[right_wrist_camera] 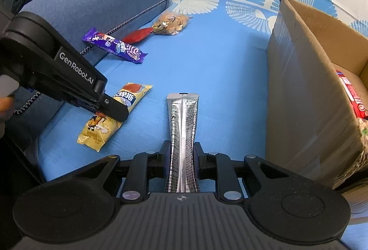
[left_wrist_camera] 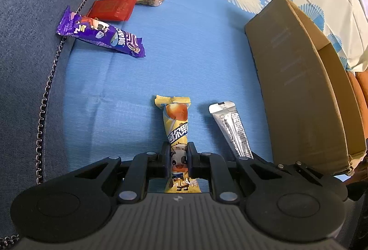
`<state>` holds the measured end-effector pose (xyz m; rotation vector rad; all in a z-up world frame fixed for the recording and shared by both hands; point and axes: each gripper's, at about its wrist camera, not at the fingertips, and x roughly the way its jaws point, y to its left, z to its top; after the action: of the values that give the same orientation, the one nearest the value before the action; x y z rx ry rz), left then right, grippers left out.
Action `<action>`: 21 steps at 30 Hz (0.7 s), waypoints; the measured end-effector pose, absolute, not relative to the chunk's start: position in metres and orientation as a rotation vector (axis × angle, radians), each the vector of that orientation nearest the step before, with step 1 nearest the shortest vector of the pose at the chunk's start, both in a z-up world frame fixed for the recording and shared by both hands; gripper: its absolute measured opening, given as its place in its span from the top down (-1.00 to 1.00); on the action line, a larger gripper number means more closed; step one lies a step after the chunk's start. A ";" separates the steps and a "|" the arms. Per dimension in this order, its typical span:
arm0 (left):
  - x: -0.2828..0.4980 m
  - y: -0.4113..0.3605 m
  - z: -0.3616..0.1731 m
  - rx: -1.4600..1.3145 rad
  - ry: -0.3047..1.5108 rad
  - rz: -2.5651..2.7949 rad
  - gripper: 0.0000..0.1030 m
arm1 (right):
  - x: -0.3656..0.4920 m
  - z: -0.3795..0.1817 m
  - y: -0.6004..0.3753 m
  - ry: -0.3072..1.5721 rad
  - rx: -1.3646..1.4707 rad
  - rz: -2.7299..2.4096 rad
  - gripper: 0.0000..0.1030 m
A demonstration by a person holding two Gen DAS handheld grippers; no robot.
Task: Organize snacks
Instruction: 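Lift the silver bar with the right tool while the left tool holds the yellow bar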
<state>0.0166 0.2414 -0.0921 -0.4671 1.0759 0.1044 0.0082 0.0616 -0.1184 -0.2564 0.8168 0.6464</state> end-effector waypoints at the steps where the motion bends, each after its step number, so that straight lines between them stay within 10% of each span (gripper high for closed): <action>1: 0.016 0.241 -0.091 -0.466 1.071 0.104 0.70 | 0.008 -0.118 0.061 0.814 -0.255 0.646 0.60; 21: 0.000 0.237 -0.069 -0.429 0.909 0.104 0.71 | 0.003 -0.077 0.052 0.701 -0.178 0.688 0.60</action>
<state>0.0001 0.2369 -0.0689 -0.4294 0.9087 0.1038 0.0026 0.0518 -0.0770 -0.1779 0.7011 0.6881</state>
